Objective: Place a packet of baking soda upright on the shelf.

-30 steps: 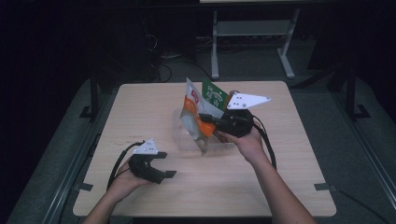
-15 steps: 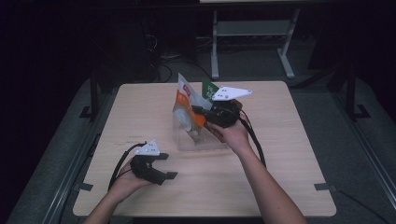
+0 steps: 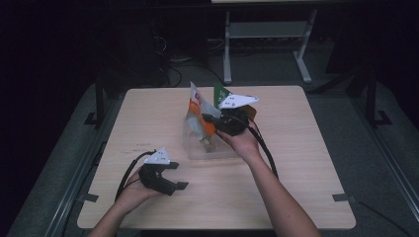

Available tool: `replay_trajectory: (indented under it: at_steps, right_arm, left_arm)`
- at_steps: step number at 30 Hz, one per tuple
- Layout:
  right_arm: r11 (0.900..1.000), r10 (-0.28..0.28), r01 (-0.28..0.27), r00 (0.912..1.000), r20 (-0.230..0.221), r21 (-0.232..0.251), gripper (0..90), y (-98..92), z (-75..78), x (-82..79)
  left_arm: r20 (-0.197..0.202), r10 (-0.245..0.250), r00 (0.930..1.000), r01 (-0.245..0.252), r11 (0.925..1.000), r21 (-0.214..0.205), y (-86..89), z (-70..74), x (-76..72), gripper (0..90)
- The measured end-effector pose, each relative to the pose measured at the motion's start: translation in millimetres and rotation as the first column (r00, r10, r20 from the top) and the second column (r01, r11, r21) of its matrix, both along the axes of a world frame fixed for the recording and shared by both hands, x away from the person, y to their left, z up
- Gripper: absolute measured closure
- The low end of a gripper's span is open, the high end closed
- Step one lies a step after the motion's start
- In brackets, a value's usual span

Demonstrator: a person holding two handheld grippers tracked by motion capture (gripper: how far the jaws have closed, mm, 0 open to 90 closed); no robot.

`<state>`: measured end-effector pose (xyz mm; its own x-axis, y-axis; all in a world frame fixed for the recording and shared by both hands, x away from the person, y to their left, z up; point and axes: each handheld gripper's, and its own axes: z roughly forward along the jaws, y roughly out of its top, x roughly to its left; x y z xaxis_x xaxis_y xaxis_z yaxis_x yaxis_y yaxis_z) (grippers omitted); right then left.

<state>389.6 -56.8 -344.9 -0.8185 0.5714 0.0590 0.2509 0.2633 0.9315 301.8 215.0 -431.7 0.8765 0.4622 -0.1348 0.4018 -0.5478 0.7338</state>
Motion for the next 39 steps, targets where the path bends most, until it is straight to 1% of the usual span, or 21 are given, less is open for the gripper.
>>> replay_trajectory:
  at_steps: [2, 5, 7, 10, 11, 12, 13, 16, 19, 22, 23, 25, 27, 29, 31, 33, 34, 37, 39]
  right_arm:
    - [1.0000, 0.000, -0.001, 1.0000, -0.006, -0.006, 90.0, 1.4, -4.4, 0.5]
    - [0.9999, -0.002, 0.002, 0.9998, -0.021, -0.011, 90.0, 2.1, -10.5, 1.0]
    - [0.9999, -0.005, 0.005, 0.9995, -0.031, -0.014, 90.0, 2.5, -14.5, 1.1]
    - [0.9997, -0.002, 0.001, 0.9993, -0.039, -0.024, 89.8, 3.7, -20.4, 2.0]
    - [0.9998, -0.003, 0.002, 0.9991, -0.043, -0.020, 89.7, 3.9, -22.1, 1.9]
    - [1.0000, -0.002, 0.002, 0.9990, -0.046, -0.008, 89.7, 3.6, -23.0, 2.4]
    - [1.0000, -0.005, 0.004, 0.9986, -0.052, -0.006, 89.6, 3.3, -23.1, 2.4]
    - [0.9999, -0.009, 0.008, 0.9987, -0.051, -0.010, 88.4, 2.6, -22.9, 2.4]
    - [0.9999, -0.009, 0.008, 0.9987, -0.051, -0.013, 78.9, 1.2, -22.7, 0.8]
    - [0.9996, -0.013, 0.012, 0.9988, -0.048, -0.025, 71.8, -0.6, -23.4, -2.7]
    - [0.9996, -0.012, 0.011, 0.9986, -0.052, -0.026, 70.3, -1.3, -23.9, -4.1]
    - [0.9991, -0.010, 0.009, 0.9991, -0.040, -0.042, 66.4, -2.8, -25.1, -5.5]
    - [0.9984, -0.011, 0.009, 0.9989, -0.045, -0.055, 64.4, -4.1, -26.0, -8.4]
    - [0.9984, -0.012, 0.009, 0.9988, -0.048, -0.056, 62.1, -6.3, -26.7, -11.4]
    - [0.9981, -0.013, 0.009, 0.9983, -0.057, -0.060, 57.3, -8.1, -27.0, -13.8]
    - [0.9975, -0.017, 0.014, 0.9985, -0.051, -0.070, 51.5, -9.6, -27.1, -16.6]
    - [0.9969, -0.024, 0.021, 0.9989, -0.041, -0.076, 49.7, -10.3, -26.9, -18.7]
    - [0.9962, -0.031, 0.028, 0.9989, -0.035, -0.083, 47.1, -14.7, -25.8, -24.8]
    - [0.9957, -0.030, 0.026, 0.9986, -0.043, -0.089, 45.6, -18.3, -24.8, -29.3]
  left_arm:
    - [0.003, -0.005, 1.0000, 0.005, 1.0000, 0.005, 0.2, -0.1, 0.0, 16.5]
    - [-0.003, -0.007, 1.0000, 0.007, 0.9999, 0.011, -0.6, -2.2, -0.6, 16.5]
    - [-0.004, -0.017, 0.9999, 0.017, 0.9997, 0.018, -1.2, -2.8, -0.8, 16.5]
    - [-0.005, -0.017, 0.9998, 0.017, 0.9998, 0.014, -3.2, -3.6, -2.0, 16.5]
    - [-0.005, -0.020, 0.9998, 0.020, 0.9997, 0.016, -3.5, -3.8, -2.2, 16.5]
    - [0.002, -0.024, 0.9997, 0.023, 0.9995, 0.019, -3.7, -4.0, -1.9, 16.5]
    - [-0.004, -0.021, 0.9998, 0.021, 0.9996, 0.018, -4.1, -4.3, -2.3, 16.5]
    - [-0.005, -0.023, 0.9997, 0.023, 0.9995, 0.019, -4.2, -4.3, -2.5, 16.5]
    - [0.003, -0.028, 0.9996, 0.028, 0.9993, 0.025, -3.9, -3.7, -2.4, 16.5]
    - [0.000, -0.025, 0.9997, 0.025, 0.9994, 0.023, -4.8, -4.5, -2.4, 16.5]
    - [0.000, -0.029, 0.9996, 0.029, 0.9992, 0.027, -4.9, -4.7, -2.1, 16.5]
    - [-0.002, -0.031, 0.9995, 0.031, 0.9991, 0.030, -5.5, -5.3, -2.2, 16.5]
    - [-0.003, -0.033, 0.9994, 0.033, 0.9989, 0.032, -6.0, -5.7, -2.4, 16.5]
    - [0.001, -0.038, 0.9993, 0.038, 0.9987, 0.035, -6.3, -5.9, -2.2, 16.5]
    - [-0.001, -0.039, 0.9992, 0.039, 0.9986, 0.035, -6.9, -6.2, -2.6, 16.5]
    - [-0.003, -0.040, 0.9992, 0.040, 0.9985, 0.038, -7.2, -5.9, -3.4, 16.5]
    - [-0.003, -0.040, 0.9992, 0.040, 0.9985, 0.038, -7.4, -5.9, -3.6, 16.5]
    - [-0.001, -0.038, 0.9993, 0.038, 0.9987, 0.034, -8.0, -6.4, -4.1, 16.5]
    - [0.006, -0.045, 0.9990, 0.045, 0.9982, 0.039, -8.4, -6.6, -4.4, 16.5]
